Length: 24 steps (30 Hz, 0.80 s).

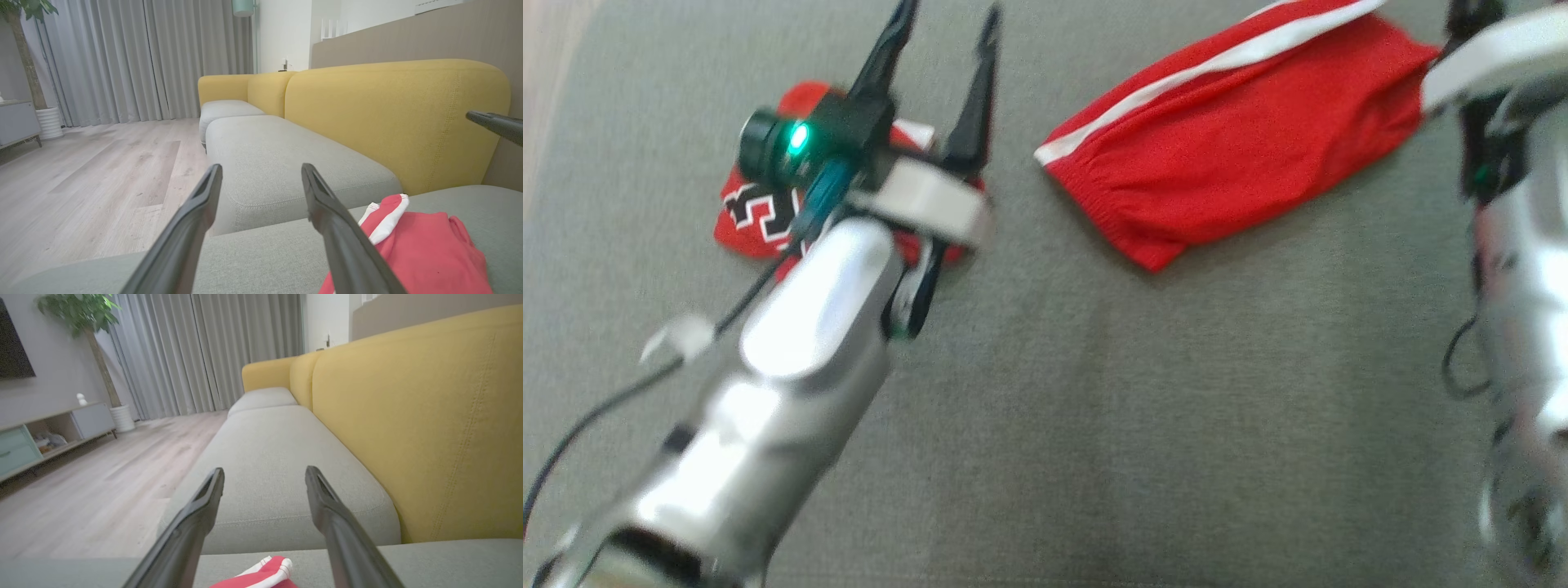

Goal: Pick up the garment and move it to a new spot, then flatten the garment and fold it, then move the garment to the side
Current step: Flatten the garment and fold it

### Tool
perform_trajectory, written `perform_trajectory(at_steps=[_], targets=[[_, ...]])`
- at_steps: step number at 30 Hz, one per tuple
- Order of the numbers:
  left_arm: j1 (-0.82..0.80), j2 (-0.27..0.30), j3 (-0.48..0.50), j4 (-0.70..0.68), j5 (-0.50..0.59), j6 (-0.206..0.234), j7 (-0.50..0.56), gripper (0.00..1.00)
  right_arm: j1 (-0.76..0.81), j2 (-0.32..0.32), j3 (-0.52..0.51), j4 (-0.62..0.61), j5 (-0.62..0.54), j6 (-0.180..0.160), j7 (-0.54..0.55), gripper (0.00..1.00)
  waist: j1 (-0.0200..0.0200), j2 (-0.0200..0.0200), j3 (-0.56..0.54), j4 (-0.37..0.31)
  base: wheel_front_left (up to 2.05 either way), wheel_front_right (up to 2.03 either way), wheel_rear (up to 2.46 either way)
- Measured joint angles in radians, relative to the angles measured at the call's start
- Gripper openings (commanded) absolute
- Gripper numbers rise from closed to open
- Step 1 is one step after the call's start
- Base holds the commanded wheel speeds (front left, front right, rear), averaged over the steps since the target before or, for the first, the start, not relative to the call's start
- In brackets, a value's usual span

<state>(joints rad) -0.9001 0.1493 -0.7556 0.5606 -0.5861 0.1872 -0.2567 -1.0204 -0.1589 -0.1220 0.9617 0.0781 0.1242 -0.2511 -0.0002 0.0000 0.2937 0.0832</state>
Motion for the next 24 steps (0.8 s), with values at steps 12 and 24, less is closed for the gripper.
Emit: perform_trajectory(at_steps=[12, 24], targets=[[0.479, 0.073, 0.202, -0.21, 0.065, 0.039, 0.0, 1.0, 0.638, 0.085, 0.124, -0.483, 0.226, 0.0, 0.0, 1.0, -0.0001, 0.0, -0.167, -0.09, 0.0, 0.0, 0.0], [0.696, 0.046, 0.281, -0.25, 0.142, 0.011, 0.0, 1.0, 0.895, 0.106, 0.162, -0.645, 0.237, 0.0, 0.014, 1.0, 0.0002, 0.0001, -0.19, -0.103, 0.0, 0.0, 0.0]])
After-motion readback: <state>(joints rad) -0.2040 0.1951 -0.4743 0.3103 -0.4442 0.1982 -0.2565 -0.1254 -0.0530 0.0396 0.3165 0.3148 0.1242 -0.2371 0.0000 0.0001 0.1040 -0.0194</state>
